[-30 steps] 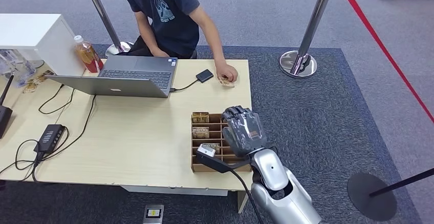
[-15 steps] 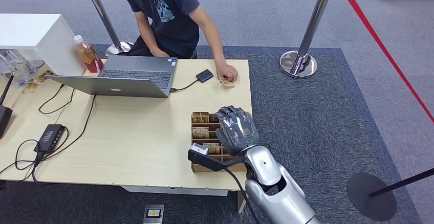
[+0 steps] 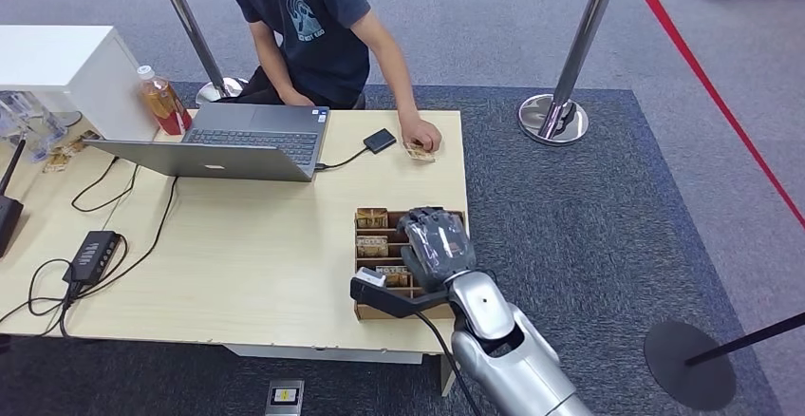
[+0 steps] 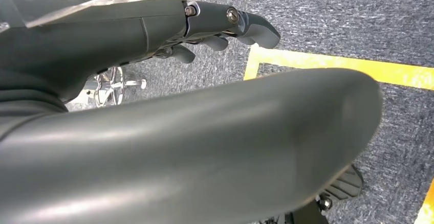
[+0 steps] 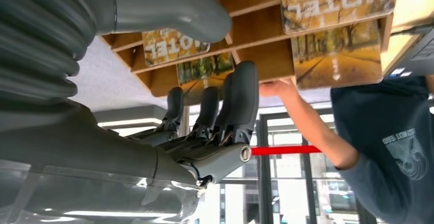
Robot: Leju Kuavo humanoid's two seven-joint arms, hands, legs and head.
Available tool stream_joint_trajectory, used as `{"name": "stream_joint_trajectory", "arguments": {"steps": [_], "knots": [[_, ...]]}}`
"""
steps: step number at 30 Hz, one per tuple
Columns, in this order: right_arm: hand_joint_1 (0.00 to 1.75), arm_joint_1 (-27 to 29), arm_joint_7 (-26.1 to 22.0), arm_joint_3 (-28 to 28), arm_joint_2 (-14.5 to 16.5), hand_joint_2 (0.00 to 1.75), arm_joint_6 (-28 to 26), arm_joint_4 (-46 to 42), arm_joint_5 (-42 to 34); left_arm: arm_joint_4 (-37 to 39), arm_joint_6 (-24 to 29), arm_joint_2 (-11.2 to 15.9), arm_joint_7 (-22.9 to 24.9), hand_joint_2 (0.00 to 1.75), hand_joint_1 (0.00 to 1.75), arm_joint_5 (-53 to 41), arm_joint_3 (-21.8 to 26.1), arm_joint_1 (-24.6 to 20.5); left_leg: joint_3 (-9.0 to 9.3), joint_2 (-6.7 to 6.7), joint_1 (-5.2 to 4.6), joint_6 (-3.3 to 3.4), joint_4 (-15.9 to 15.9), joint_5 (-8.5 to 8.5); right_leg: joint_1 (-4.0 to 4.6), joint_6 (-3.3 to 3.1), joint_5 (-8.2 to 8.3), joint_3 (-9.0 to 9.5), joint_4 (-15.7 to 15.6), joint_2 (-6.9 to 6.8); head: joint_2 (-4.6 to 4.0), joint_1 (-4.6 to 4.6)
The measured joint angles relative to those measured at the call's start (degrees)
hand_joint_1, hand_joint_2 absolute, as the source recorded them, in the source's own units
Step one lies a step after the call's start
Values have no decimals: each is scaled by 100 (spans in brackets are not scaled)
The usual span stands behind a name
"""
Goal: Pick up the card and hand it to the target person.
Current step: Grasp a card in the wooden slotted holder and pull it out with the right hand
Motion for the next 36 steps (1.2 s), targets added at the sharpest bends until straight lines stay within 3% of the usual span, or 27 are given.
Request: {"name": "stream_joint_trajectory", "arguments": {"steps": [36], "knots": [[84,323,303,-404,-104,175,-5,-112,401,0,-122,4,-25,0,0,-167,-11,4,0,1,0,0,0,0,0,0,1,-4,-1,0,0,0]]}}
